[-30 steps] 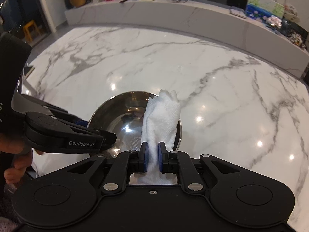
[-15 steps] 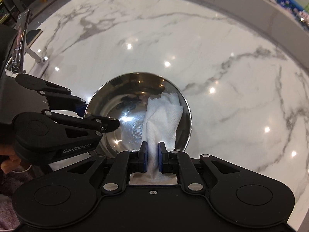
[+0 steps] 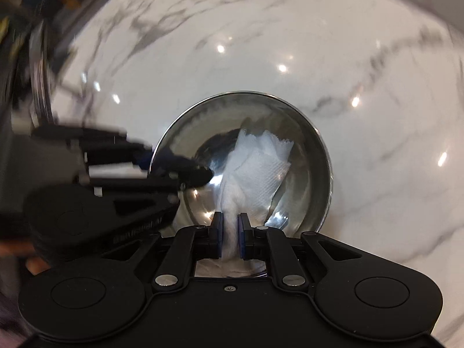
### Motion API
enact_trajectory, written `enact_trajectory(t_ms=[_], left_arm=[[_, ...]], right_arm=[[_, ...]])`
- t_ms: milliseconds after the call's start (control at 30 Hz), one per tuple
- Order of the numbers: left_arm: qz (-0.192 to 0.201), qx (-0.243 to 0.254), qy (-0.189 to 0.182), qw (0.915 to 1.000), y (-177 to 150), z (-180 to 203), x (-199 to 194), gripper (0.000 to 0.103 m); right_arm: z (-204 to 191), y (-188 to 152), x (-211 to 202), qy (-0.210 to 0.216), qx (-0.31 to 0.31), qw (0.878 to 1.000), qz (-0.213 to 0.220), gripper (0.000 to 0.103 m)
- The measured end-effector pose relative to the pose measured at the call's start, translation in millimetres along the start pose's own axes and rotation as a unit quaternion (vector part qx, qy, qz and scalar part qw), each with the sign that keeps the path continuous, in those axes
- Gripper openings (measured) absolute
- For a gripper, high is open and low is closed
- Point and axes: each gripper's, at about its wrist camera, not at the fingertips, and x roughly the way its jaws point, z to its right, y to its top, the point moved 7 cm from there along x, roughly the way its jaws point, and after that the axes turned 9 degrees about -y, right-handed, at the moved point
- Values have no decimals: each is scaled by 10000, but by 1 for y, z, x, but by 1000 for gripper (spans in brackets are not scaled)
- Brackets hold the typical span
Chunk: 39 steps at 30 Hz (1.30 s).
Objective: Clean bowl
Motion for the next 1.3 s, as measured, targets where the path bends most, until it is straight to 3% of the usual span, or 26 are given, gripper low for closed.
enact_trajectory(t_ms=[133,200,400,600,633,667,733,800,967,1133,1300], left_arm=[[-52,33,-45,10000,2,-1,0,15],[-76,130,-23,9999,3,-1,1,15],[-99,243,24,9997,2,2,0,15],[-87,126,29,9999,2,0,0,19],[-107,20,19,9999,1,-1,1,25],[-145,-104,-5,9998,-2,-2,3,39],[-209,-358,-112,9991,-9,-3,7,51],[-211,-568,-303,9977,-15,-3,9,53],[-214,-709,-325,9967,-19,-2,3,52],[-165,-496,-240,9983,-15,2,-2,28],[-209,-279,-127,9993,-12,6,0,22]], right_arm=[[-13,0,1,-564,-874,9946,30,9],[-17,0,1,-948,-1364,9861,39,9],[-26,-6,2,-1763,-2654,9477,167,8],[-15,-1,-2,-1449,-2240,9637,102,9],[-14,-1,-2,-1425,-2204,9649,106,9],[-14,-1,-3,-1401,-2168,9660,110,9],[-12,-1,-4,-1353,-2098,9683,117,9],[-10,-1,-6,-1300,-2052,9699,143,9],[-5,0,-10,-1184,-1897,9745,173,9],[-2,1,-14,-1128,-1820,9766,208,9],[0,0,-19,-1041,-1729,9793,156,10]])
